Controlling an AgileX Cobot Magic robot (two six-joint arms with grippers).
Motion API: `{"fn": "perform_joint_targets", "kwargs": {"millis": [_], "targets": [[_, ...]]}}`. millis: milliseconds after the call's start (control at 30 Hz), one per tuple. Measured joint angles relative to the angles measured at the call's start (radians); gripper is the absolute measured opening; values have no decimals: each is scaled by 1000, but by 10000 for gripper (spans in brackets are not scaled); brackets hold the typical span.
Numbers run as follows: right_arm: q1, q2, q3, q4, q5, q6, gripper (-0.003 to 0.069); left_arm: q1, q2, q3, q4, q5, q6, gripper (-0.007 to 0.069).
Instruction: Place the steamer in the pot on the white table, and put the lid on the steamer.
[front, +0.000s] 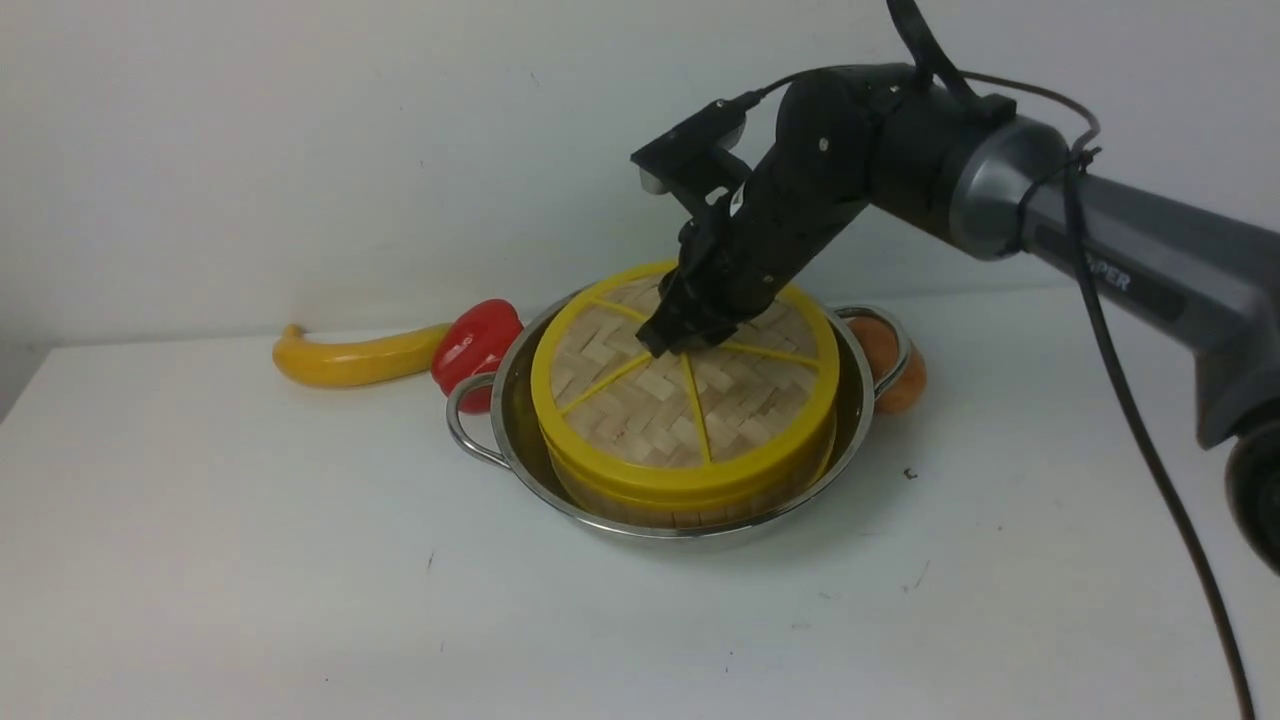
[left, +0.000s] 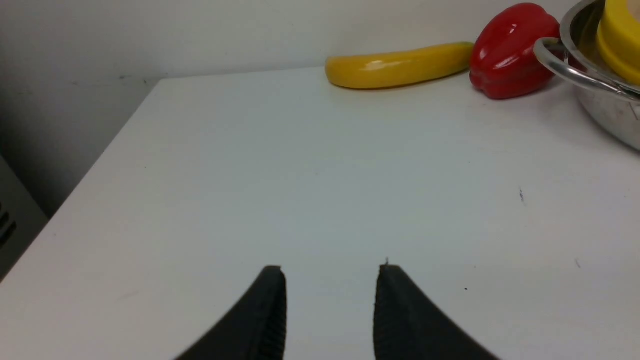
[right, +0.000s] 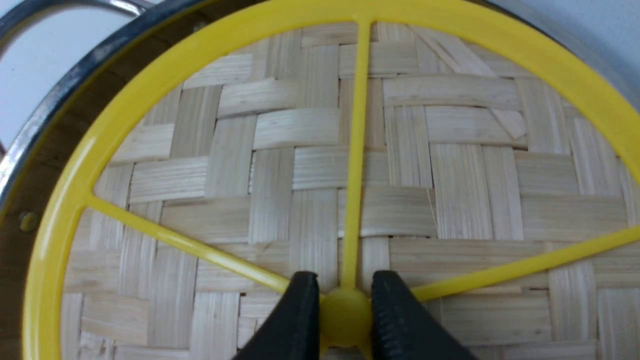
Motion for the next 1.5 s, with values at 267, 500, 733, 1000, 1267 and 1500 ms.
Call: {"fn": "perform_joint_targets", "kwargs": {"millis": [267,500,733,1000,1267,1500], "targets": [[0,10,-6,4,-1,-11,149,0,0,0,0,0,0,242],[0,-3,-6,-32,-20,-11,391,0,0,0,0,0,0,242],[0,-49,-6,-47,-57,1,568,0,0,0,0,0,0,242],[0,-114,-6,-48,-56,-5,482,0,0,0,0,0,0,242],[0,-298,-6,-54,-24,-5,71,0,0,0,0,0,1,242],[0,-471,-6,-35,46,4,-6,0,0,0,0,0,1,242]]}}
